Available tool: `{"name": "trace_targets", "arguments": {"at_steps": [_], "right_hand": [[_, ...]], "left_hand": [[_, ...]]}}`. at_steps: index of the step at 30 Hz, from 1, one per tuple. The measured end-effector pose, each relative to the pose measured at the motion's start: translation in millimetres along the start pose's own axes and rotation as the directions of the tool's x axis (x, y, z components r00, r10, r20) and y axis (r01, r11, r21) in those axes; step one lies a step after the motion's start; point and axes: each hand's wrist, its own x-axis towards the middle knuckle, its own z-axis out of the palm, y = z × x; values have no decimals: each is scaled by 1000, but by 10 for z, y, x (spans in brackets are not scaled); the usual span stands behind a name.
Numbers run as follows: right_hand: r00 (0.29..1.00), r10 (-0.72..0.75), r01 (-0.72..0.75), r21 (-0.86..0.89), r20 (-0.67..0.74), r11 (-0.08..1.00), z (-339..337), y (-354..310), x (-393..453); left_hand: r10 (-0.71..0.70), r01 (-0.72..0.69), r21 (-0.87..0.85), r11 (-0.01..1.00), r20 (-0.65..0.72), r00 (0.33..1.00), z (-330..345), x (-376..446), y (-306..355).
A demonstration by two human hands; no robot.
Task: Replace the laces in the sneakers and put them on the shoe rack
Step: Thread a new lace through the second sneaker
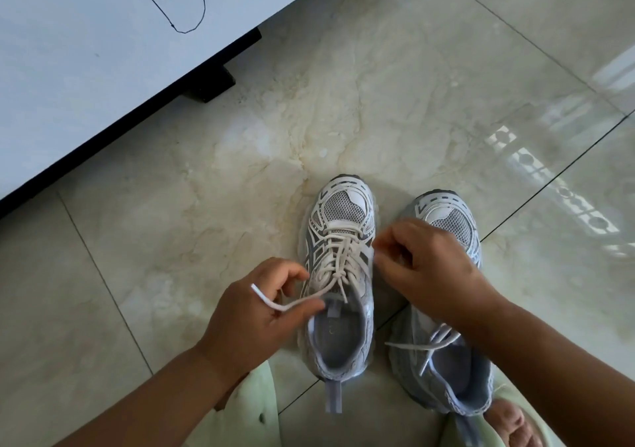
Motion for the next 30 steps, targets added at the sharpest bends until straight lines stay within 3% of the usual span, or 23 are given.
{"name": "trace_targets", "arguments": {"at_steps": [2,5,7,9,13,17,23,25,28,30], "right_hand": [[994,44,-52,-73,-102,996,-82,16,-157],[956,197,-243,-207,-217,948,-188,35,-448],[914,377,-405,-297,-150,865,-228,-11,-571],[887,452,-460,-300,-100,836,-214,-27,-668],[947,312,-320,-208,-73,924,-108,-127,-762],[960,246,-265,-152,-135,952,-51,-21,-672],[987,70,-103,-241,-141,965,-32,46,-463],[979,116,-145,-167,-169,975,-58,56,-433],[910,311,-325,-8,-274,946,-89,47,-458],[881,388,-407,-18,-271,913,-103,23,-474]], "left_hand": [[-135,128,92,987,74,988,51,-13,21],[-222,182,227,957,162,961,189,18,24],[-221,199,168,965,120,968,254,38,43],[-194,182,141,973,69,979,292,55,76],[-149,138,187,973,48,988,327,124,129],[-147,141,198,970,11,989,310,174,122],[-127,125,144,982,4,992,300,202,122],[-131,121,73,990,156,979,249,236,97],[-105,152,-56,987,495,863,-2,267,-106],[-75,96,-8,995,558,827,-204,291,-240]]}}
